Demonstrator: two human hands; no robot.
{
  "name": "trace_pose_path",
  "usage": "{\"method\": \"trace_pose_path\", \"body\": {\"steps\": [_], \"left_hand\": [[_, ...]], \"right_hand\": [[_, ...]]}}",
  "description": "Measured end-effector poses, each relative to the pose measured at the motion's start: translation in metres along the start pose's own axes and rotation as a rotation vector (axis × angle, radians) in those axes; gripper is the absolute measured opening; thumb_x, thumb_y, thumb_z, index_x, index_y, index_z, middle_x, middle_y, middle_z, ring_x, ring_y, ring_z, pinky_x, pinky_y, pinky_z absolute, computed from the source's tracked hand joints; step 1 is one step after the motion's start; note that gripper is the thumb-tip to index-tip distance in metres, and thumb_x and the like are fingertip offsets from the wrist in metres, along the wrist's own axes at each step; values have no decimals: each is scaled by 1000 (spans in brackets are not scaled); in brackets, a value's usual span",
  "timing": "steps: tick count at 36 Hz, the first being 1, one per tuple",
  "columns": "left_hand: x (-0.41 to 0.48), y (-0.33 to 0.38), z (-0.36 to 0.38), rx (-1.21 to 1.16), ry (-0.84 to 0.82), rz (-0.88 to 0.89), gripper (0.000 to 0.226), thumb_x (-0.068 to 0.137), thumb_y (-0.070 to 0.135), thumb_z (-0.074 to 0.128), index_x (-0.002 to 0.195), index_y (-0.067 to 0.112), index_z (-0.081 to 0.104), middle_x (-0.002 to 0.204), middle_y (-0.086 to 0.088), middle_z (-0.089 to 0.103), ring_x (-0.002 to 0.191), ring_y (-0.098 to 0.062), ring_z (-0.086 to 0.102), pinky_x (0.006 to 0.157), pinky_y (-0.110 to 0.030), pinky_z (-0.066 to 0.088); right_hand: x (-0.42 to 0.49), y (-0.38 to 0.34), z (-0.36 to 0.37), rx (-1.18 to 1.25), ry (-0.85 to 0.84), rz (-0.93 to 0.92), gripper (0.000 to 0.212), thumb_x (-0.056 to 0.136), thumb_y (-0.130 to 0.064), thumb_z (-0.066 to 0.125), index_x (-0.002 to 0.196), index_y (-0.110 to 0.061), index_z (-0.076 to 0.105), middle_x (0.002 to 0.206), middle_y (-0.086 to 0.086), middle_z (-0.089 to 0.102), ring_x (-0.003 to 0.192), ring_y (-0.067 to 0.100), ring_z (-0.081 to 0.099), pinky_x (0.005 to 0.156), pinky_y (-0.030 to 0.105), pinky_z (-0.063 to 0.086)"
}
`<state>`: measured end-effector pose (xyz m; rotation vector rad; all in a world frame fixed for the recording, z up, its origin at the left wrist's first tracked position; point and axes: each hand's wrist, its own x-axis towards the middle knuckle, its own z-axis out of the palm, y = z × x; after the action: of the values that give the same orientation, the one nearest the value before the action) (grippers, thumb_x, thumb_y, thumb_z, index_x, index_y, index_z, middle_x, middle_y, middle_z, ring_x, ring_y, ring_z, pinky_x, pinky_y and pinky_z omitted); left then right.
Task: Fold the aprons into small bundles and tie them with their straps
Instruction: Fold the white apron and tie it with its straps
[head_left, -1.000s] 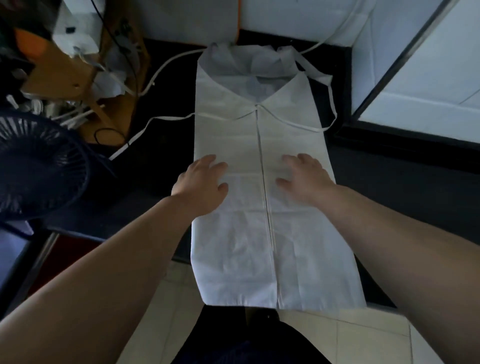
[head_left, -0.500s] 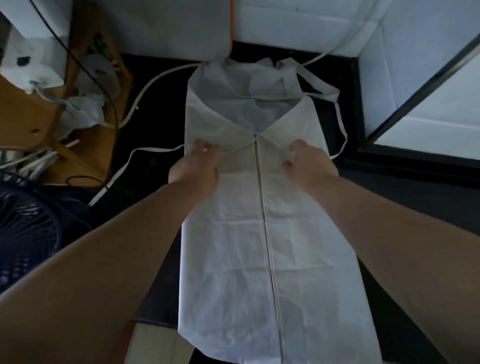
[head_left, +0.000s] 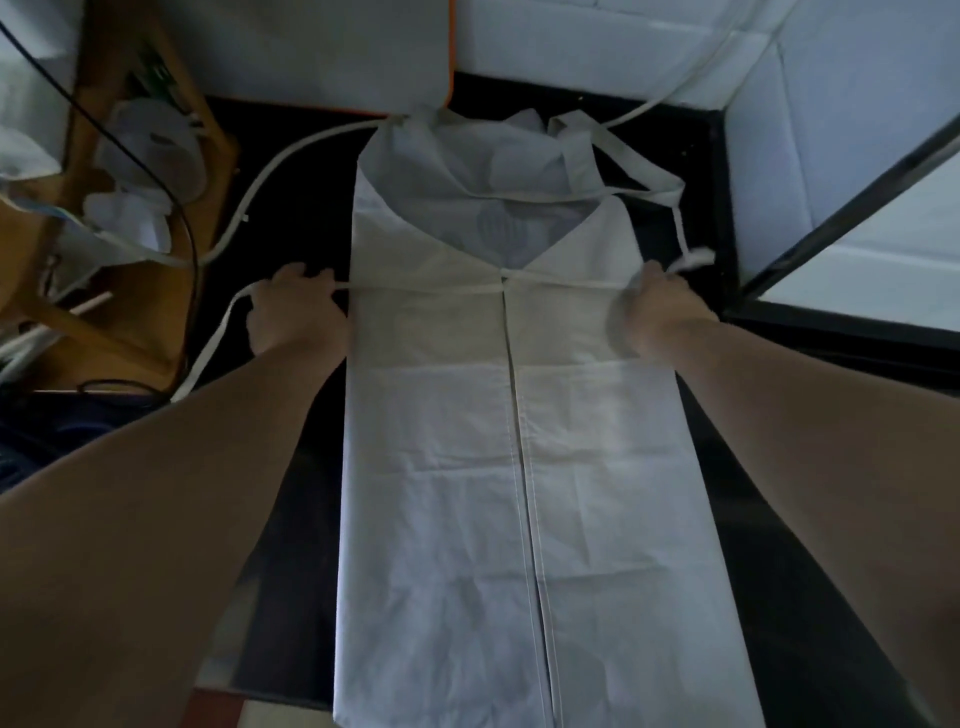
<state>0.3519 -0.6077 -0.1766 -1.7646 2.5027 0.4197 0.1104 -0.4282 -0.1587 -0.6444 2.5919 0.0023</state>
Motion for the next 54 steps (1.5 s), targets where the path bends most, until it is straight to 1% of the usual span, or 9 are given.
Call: {"method": "trace_pose_path", "body": {"steps": [6,15,21,27,31,36,45,51,54], "left_hand": [[-47,5,-2,-54,10,-91,63,100,24,38,154,10,9,160,-12,3,144,-37,10,111,-51,22],[-185,-1,22,-157,84,470,47,88,20,48,134,11,54,134,-15,50,118,-41,46,95,-49,42],[-270,-14,49,-201,76,492,30,83,16,56,107,11,73,100,-12,64,89,-38,60,69,-39,51],[-324,-30,63,-189,6,453,41,86,28,43,112,15,71,112,-3,67,104,-31,61,84,-42,47],[-334,-26,64,-100,-112,434,44,99,27,40,142,22,47,154,5,34,145,-17,25,115,-37,20],[-308,-12,64,16,-218,402,51,104,35,27,153,28,17,162,10,2,148,-10,-3,119,-34,0],[-278,13,59,30,-62,403,39,98,37,45,136,29,49,146,1,37,132,-26,32,107,-38,24],[-322,-14,74,155,-116,616,95,59,76,61,136,23,46,133,-1,47,120,-26,44,100,-44,40],[-335,-20,76,212,11,708,71,63,42,67,128,15,58,121,-6,59,104,-28,59,85,-41,52]], "right_hand": [[-49,25,4,176,179,-94,69,92,-12,41,151,-27,9,132,19,46,109,38,53,83,41,44],[-150,71,60,129,129,-530,28,96,-17,46,118,-7,60,111,15,61,99,35,59,80,43,51],[-205,112,87,-24,-24,-659,26,92,-27,52,107,-8,63,107,11,58,97,34,58,77,41,49],[-235,140,101,-92,-90,-713,43,89,-39,60,125,-16,58,139,9,42,122,32,46,104,32,30],[-237,139,105,-102,-120,-709,47,96,-38,51,140,-25,44,158,8,16,140,27,26,112,31,18],[-211,129,95,-53,-141,-680,50,96,-38,52,143,-24,42,159,7,15,144,27,19,116,36,17],[-199,113,89,-126,-35,-720,35,95,-40,51,113,-12,62,110,10,51,102,32,55,82,36,43],[-233,142,111,-277,-132,-790,93,76,-79,46,150,-32,13,157,2,-1,144,23,6,112,42,8],[-242,150,119,-345,-139,-819,96,78,-72,53,151,-31,5,156,3,-8,143,25,4,112,42,7]]}}
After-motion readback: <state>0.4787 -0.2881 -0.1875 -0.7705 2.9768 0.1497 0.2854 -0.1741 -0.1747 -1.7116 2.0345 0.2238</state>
